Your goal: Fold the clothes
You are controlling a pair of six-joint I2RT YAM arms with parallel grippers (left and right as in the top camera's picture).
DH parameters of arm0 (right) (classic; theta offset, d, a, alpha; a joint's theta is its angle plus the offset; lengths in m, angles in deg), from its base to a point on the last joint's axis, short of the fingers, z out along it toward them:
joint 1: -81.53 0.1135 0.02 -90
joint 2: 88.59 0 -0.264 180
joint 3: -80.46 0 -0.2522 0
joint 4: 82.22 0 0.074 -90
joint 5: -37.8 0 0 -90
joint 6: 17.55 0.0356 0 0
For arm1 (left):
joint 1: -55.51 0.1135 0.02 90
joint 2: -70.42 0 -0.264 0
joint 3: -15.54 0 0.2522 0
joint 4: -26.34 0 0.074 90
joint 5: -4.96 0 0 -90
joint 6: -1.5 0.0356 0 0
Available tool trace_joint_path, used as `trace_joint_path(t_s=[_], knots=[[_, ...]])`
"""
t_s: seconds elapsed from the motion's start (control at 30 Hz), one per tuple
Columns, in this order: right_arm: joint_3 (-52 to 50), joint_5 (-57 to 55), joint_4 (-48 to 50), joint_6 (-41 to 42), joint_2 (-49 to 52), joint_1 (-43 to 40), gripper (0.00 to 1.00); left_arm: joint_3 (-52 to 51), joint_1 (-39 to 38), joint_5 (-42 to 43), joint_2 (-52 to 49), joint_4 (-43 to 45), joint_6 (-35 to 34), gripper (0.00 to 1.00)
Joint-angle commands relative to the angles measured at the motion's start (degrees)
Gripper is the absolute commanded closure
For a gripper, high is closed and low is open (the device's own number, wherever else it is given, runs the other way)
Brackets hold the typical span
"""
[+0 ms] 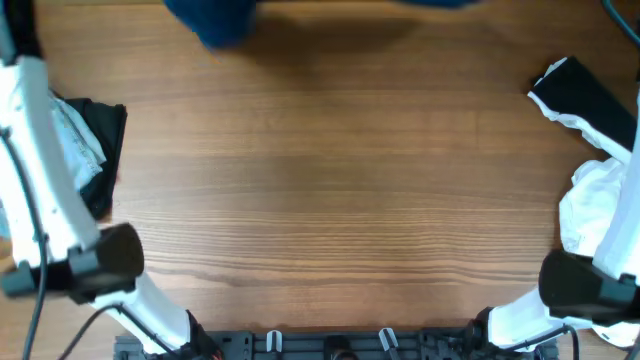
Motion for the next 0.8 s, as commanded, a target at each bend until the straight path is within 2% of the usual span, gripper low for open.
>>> trace_joint_path(t_s=[0.0, 0.07, 0.17, 0.3, 0.47, 0.57, 0.77], knots=[[0.2, -8.7, -12.2, -4.0, 0.7, -0.3, 0.96, 0.5, -1.3, 4.6, 0.4, -18.5, 7.6, 0.96], [-0.3, -12.6, -21.3, -4.7, 2.0, -0.3, 0.96, 0.1, -3.2, 3.4, -0.7, -30.1, 13.1, 0.96], [-2.4, -14.4, -35.5, -6.8, 5.6, -0.3, 0.96, -0.3, -7.3, -4.5, -6.3, -52.2, 19.6, 0.96], [-6.1, -14.3, -46.8, -6.6, 9.6, -0.3, 0.96, -4.4, -10.1, -8.5, -13.6, -65.1, 22.5, 0.96], [-15.5, -14.3, -53.0, -6.4, 11.0, -0.9, 0.96, -23.7, -12.2, -8.5, -15.5, -65.6, 24.0, 0.96], [-22.6, -14.4, -52.3, -6.1, 11.0, -1.4, 0.96, -34.5, -13.0, -8.2, -14.7, -64.1, 25.0, 0.96], [-33.9, -21.4, -50.4, 0.0, 9.6, -4.5, 0.95, -50.1, -12.7, -8.6, -5.2, -58.8, 24.7, 0.96]])
